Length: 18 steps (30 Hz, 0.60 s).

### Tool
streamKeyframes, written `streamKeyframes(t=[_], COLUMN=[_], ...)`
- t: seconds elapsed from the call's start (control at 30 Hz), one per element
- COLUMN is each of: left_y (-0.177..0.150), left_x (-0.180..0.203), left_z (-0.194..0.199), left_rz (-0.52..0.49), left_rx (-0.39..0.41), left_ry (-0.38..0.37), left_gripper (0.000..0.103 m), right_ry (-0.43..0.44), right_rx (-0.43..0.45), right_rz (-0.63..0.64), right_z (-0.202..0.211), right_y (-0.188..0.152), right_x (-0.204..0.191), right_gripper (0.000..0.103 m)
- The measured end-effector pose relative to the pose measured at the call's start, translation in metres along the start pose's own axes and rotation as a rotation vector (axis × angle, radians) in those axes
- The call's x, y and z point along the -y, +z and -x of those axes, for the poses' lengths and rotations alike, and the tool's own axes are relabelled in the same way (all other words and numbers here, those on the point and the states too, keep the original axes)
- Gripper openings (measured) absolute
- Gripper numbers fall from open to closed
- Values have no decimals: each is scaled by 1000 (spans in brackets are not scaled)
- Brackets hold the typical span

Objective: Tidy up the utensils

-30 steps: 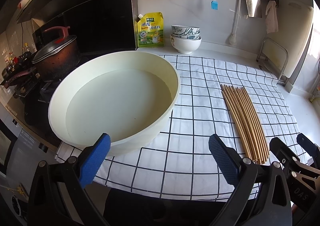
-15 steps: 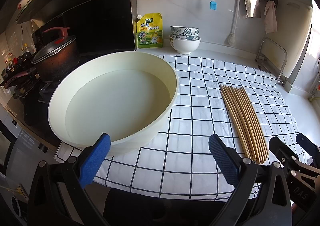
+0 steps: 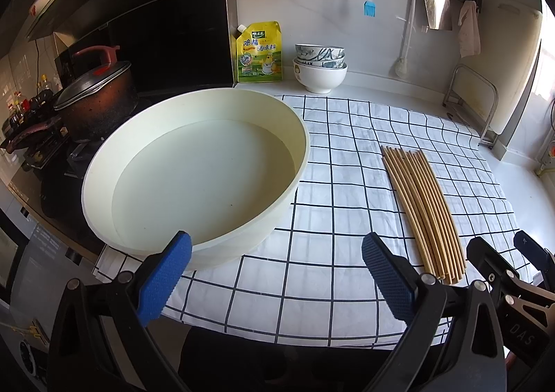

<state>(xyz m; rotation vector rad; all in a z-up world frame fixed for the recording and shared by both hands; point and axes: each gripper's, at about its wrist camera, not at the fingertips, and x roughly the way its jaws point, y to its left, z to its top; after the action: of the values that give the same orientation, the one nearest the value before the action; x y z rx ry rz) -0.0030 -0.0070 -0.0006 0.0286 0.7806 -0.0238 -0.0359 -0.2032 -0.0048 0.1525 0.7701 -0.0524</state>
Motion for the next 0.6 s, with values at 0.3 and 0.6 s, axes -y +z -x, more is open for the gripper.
streamKeyframes(t=[0.3, 0.6], left_y=[-1, -2], left_x=[0, -1], left_z=[-1, -5], left_rz=[0, 0], left_rx=[-1, -9], left_ry=[0, 1], left_gripper=[97, 97], right_ry=[2, 1], right_rx=[1, -1], right_rz=[1, 1], right_z=[0, -1], right_y=[0, -1], right_x=[0, -1], right_gripper=[95, 95])
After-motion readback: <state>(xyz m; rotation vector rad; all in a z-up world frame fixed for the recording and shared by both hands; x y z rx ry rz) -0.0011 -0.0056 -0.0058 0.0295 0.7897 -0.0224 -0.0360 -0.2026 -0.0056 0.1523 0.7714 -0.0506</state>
